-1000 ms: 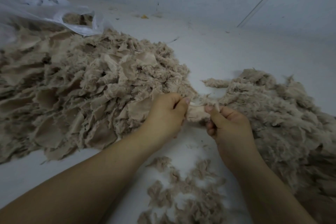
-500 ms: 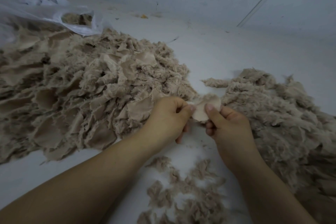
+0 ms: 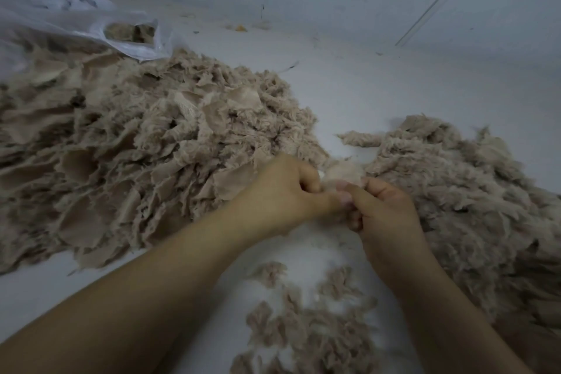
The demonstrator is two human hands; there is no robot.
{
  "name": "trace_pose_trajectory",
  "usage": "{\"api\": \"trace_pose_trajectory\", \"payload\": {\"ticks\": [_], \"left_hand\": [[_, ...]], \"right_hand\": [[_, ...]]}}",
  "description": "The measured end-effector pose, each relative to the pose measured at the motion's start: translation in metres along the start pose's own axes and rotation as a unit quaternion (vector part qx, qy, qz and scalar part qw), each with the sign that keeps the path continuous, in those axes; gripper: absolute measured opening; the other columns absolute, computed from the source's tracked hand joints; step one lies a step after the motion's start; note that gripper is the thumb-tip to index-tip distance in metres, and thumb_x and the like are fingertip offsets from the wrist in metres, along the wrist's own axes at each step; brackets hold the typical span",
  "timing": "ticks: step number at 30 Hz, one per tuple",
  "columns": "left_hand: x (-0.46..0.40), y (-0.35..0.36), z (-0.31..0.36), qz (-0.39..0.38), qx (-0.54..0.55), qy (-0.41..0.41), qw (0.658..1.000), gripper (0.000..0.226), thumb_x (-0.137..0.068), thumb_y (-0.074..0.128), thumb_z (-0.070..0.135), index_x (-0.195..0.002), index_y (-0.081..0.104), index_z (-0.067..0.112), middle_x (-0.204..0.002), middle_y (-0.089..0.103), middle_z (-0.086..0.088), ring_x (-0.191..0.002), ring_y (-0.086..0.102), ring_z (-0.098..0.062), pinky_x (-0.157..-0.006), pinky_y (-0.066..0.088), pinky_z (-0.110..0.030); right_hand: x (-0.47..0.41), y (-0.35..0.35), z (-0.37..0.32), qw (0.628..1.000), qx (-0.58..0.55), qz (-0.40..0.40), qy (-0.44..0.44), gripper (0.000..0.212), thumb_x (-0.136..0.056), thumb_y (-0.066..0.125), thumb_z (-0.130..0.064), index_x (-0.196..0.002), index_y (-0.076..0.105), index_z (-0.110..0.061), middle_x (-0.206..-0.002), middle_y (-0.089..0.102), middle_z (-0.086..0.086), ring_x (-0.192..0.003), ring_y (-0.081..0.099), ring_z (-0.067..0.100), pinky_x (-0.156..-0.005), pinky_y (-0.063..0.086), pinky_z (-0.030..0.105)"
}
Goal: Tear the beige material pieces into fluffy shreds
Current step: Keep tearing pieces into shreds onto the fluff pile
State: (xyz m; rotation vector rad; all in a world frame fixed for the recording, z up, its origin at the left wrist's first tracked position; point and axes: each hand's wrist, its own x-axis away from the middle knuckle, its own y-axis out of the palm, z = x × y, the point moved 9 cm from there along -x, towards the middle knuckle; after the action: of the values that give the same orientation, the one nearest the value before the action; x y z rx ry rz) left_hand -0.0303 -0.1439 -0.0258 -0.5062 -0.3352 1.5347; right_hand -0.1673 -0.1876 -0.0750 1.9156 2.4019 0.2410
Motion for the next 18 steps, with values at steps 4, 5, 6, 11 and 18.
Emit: {"api": "trace_pose_trajectory", "payload": {"ticks": [4, 5, 6, 11, 18], "left_hand": [[-0.001, -0.006, 0.01, 0.089, 0.01, 0.091, 0.992, 0.018, -0.085, 0.074, 0.02, -0.09, 0.057, 0.02, -0.088, 0.055, 0.0, -0.052, 0.048, -0.011, -0.048, 0.043, -0.025], [-0.001, -0.002, 0.006, 0.067, 0.067, 0.076, 0.993, 0.016, -0.086, 0.071, 0.01, -0.093, 0.061, 0.02, -0.09, 0.058, 0.0, -0.051, 0.053, -0.014, -0.047, 0.046, -0.024], [-0.001, -0.004, 0.004, 0.08, 0.104, 0.066, 0.989, 0.017, -0.086, 0.069, 0.001, -0.09, 0.065, 0.017, -0.085, 0.061, 0.001, -0.051, 0.056, -0.015, -0.047, 0.048, -0.024], [0.003, -0.046, 0.009, 0.223, -0.321, 0.058, 0.919, 0.018, -0.082, 0.056, -0.004, -0.07, 0.058, 0.009, -0.077, 0.052, -0.004, -0.076, 0.062, -0.028, -0.055, 0.045, -0.035], [0.011, -0.018, 0.039, 0.163, -0.501, 0.153, 0.836, 0.035, -0.052, 0.063, -0.01, -0.06, 0.037, 0.012, -0.082, 0.051, -0.018, -0.073, 0.053, -0.035, -0.056, 0.024, -0.032]], "right_hand": [[0.002, 0.009, -0.005, 0.999, 0.011, -0.044, -0.008, 0.02, -0.077, 0.074, -0.027, -0.062, 0.065, -0.018, -0.055, 0.044, 0.003, -0.047, 0.034, 0.009, -0.043, 0.034, 0.02], [0.002, 0.009, -0.004, 0.999, 0.012, -0.043, -0.009, 0.023, -0.082, 0.073, -0.025, -0.061, 0.066, -0.019, -0.056, 0.046, 0.002, -0.048, 0.036, 0.009, -0.044, 0.035, 0.02], [0.002, 0.007, -0.004, 0.999, 0.008, -0.034, -0.01, 0.027, -0.089, 0.07, -0.022, -0.062, 0.069, -0.018, -0.056, 0.048, 0.001, -0.048, 0.038, 0.008, -0.044, 0.036, 0.019], [0.001, -0.012, -0.001, 0.997, -0.023, 0.074, -0.013, 0.017, -0.098, 0.061, -0.01, -0.101, 0.074, -0.02, -0.078, 0.069, -0.002, -0.053, 0.055, 0.007, -0.045, 0.041, 0.017], [0.0, -0.017, 0.008, 0.993, 0.059, 0.097, 0.015, 0.046, -0.098, 0.059, -0.008, -0.142, 0.052, -0.016, -0.106, 0.067, 0.005, -0.05, 0.064, 0.008, -0.045, 0.044, 0.015]]}}
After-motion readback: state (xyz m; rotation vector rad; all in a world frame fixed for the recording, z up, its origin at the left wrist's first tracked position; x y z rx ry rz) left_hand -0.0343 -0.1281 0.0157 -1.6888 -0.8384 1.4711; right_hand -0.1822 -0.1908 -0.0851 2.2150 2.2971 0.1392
